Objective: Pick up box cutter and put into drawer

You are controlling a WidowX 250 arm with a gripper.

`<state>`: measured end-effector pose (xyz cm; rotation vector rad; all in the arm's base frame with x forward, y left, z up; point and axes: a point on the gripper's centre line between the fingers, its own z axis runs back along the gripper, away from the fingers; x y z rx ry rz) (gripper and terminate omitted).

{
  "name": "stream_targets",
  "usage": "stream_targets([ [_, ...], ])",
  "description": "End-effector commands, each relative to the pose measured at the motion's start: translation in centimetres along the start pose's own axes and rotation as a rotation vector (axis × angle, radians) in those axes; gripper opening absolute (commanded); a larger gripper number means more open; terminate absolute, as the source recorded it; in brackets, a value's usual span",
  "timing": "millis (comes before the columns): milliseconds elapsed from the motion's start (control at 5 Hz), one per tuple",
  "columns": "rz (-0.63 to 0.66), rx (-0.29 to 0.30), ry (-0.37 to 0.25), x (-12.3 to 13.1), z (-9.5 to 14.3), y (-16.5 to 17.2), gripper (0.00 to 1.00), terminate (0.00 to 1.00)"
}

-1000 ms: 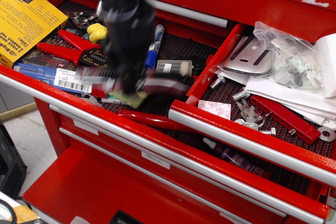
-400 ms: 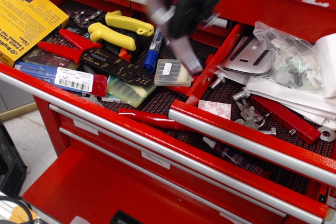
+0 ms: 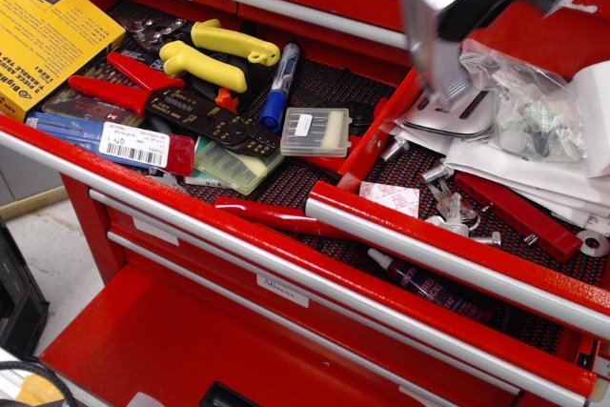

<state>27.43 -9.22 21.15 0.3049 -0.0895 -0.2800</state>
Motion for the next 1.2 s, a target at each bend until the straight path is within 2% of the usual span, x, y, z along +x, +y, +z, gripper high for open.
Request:
stream_targets([
  [0, 0.091, 0.006, -0.230, 1.5, 0.8, -1.6, 0.00, 0.00],
  [200, 0.103, -0.096, -0.362, 2.2, -2.4, -1.7, 0.00, 0.00],
  [400, 0.102, -0.183, -0.476, 3.1, -3.9, -1.6, 1.00, 0.00],
  [800, 0.102, -0.183, -0.476, 3.1, -3.9, -1.6, 1.00, 0.00],
  [1000, 0.102, -0.183, -0.476, 3.1, -3.9, -1.6, 1.00, 1.00],
])
